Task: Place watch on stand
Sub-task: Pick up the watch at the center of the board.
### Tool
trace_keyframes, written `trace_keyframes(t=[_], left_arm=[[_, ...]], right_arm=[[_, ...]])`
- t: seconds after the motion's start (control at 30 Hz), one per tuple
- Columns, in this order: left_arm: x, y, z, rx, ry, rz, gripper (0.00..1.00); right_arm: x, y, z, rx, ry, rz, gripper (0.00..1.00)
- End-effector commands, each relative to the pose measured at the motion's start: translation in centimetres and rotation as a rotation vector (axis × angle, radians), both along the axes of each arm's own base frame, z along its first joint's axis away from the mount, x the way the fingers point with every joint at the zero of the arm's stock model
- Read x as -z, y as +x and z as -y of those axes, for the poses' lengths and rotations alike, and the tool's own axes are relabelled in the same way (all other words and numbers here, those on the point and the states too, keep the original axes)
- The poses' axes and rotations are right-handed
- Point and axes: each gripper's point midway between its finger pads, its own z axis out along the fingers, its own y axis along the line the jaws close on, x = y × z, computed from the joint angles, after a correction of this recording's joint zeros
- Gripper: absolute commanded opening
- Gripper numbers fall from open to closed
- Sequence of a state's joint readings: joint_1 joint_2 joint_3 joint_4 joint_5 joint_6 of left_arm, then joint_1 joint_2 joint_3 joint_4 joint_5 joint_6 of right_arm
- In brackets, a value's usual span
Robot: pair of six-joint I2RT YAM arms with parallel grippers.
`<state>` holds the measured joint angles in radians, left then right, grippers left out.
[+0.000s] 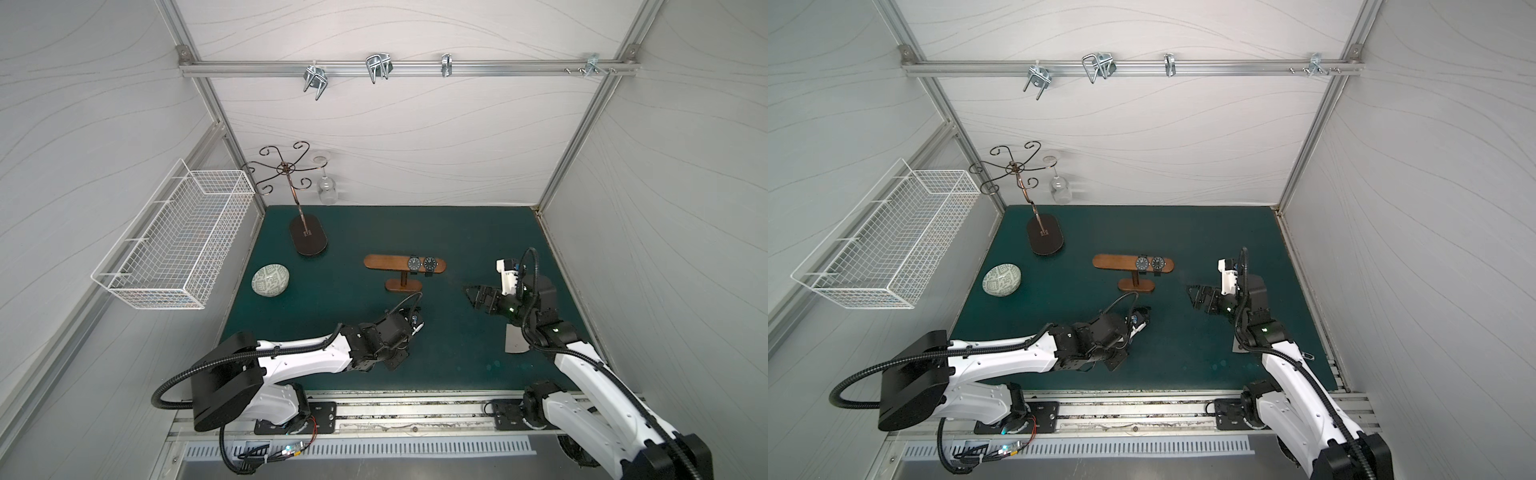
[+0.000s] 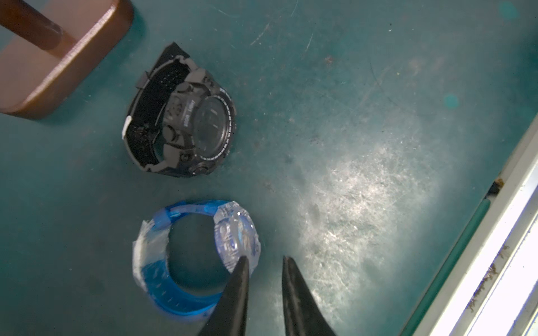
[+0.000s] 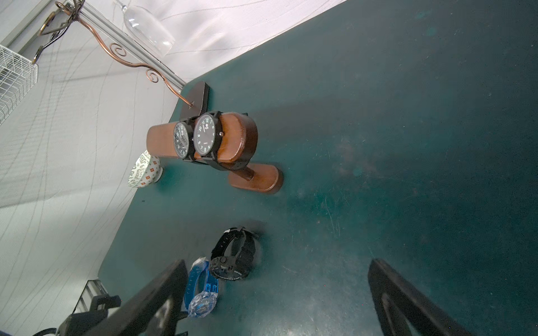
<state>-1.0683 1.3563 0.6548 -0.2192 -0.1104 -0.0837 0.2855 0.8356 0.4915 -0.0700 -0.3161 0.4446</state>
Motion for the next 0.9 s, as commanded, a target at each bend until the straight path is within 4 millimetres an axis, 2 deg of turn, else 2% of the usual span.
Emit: trace_keyframes(t=[0.0, 0.47, 0.87], left_arm=[[-1.2, 0.8, 1.5, -0.010, -0.047, 0.004, 0.23], [0.1, 1.1, 1.5, -0.027, -0.028, -0.004, 0.22], [0.5, 0.6, 1.6, -0.014, -0.033, -0.033, 0.07]], right_arm=[[0.2, -0.1, -0.1, -0.016, -0.008, 0.002, 0.99], [0.1, -0.2, 0.4, 0.012, -0.018, 0.010, 0.99], [0.3, -0.1, 0.3, 0.005, -0.021, -0.001, 0.99]])
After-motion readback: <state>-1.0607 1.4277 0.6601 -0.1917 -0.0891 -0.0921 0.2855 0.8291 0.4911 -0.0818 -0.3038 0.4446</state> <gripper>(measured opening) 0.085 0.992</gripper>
